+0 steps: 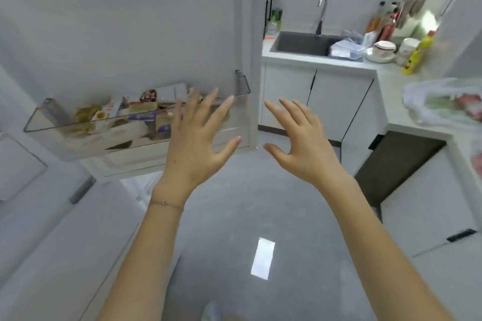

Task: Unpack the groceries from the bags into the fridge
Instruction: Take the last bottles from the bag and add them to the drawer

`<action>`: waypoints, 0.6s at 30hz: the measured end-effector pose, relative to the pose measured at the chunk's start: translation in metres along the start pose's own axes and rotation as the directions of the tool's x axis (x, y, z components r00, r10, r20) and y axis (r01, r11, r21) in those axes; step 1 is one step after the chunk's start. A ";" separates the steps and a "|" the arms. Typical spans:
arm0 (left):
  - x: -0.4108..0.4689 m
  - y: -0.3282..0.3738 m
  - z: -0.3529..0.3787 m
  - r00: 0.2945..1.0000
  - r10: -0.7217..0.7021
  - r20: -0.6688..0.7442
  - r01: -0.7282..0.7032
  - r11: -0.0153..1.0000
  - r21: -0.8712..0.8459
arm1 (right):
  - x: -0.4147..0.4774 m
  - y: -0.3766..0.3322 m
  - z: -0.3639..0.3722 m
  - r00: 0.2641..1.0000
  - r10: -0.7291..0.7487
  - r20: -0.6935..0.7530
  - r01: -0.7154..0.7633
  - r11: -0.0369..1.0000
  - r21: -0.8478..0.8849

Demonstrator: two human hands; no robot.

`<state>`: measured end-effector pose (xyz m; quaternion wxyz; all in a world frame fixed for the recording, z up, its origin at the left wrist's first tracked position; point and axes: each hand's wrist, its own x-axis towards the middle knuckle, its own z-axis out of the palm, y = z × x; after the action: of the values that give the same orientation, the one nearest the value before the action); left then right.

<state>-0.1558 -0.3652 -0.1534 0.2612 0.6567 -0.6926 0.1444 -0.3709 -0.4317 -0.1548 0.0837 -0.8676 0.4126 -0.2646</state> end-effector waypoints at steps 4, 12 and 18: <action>0.038 0.062 0.044 0.973 0.221 0.060 -0.216 0.973 -0.083 | -0.021 0.058 -0.026 0.984 0.178 -0.027 -0.179 0.982 -0.053; 0.117 0.166 0.147 0.827 0.513 0.232 -0.447 0.848 -0.284 | -0.046 0.169 -0.061 0.875 0.472 -0.103 -0.483 0.862 -0.154; 0.188 0.207 0.225 0.769 0.576 0.276 -0.492 0.810 -0.319 | -0.041 0.240 -0.083 0.746 0.649 -0.150 -0.666 0.726 -0.173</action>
<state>-0.3991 -0.6242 -0.2051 0.1510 0.4115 -0.8987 0.0098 -0.5973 -0.5498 -0.1884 0.0613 -0.6577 0.7222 -0.2052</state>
